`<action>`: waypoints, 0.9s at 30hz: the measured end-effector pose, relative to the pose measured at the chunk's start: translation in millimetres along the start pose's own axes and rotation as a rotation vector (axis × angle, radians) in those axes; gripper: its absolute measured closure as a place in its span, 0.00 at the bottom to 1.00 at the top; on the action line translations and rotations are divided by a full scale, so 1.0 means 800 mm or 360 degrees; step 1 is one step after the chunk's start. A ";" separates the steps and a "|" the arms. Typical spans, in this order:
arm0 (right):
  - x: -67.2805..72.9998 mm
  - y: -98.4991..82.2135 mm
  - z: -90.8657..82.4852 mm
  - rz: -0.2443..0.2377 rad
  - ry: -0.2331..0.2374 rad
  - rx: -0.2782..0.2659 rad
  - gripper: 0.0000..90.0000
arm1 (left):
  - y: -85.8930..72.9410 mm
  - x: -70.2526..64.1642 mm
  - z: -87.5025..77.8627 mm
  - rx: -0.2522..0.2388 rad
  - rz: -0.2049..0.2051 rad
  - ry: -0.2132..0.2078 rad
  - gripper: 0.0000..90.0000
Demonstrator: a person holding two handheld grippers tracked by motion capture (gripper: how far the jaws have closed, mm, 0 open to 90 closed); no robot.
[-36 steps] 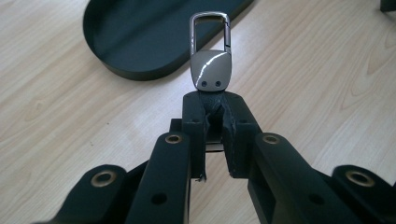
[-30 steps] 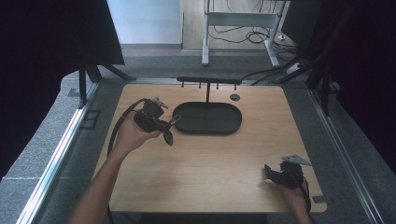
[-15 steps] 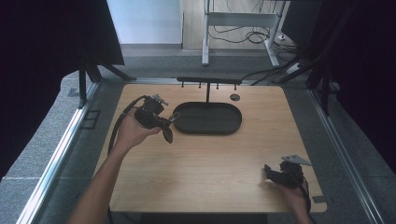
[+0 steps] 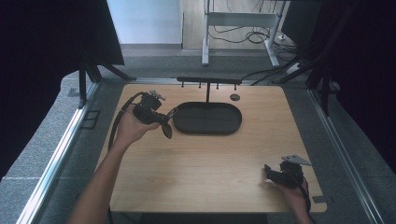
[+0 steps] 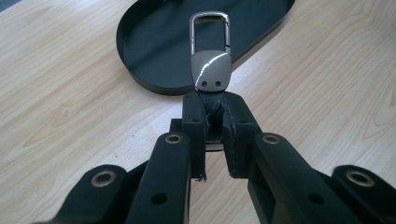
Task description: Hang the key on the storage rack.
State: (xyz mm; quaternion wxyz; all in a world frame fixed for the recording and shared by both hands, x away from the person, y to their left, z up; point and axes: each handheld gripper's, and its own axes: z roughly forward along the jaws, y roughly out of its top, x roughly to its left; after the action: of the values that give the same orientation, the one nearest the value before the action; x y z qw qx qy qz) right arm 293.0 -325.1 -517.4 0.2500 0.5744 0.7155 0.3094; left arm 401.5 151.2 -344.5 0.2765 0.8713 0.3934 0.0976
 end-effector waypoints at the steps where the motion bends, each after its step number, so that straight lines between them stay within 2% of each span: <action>1: 0.000 0.000 0.000 0.0001 0.0000 0.0000 0.21 | 0.001 0.001 0.000 0.0002 -0.0001 -0.0001 0.90; 20: 0.000 0.000 0.000 0.0005 -0.0004 0.0001 0.20 | 0.028 0.014 0.012 0.0039 -0.0021 0.0035 0.90; 27: 0.001 0.001 0.001 0.0010 -0.0008 0.0002 0.20 | 0.039 0.016 0.008 0.0017 -0.0036 0.0049 0.90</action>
State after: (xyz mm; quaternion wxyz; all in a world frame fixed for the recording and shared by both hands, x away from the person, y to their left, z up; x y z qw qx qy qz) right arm 293.5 -324.4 -517.3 0.2503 0.5775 0.7133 0.3083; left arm 432.2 141.6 -333.4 0.2669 0.8667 0.4079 0.1056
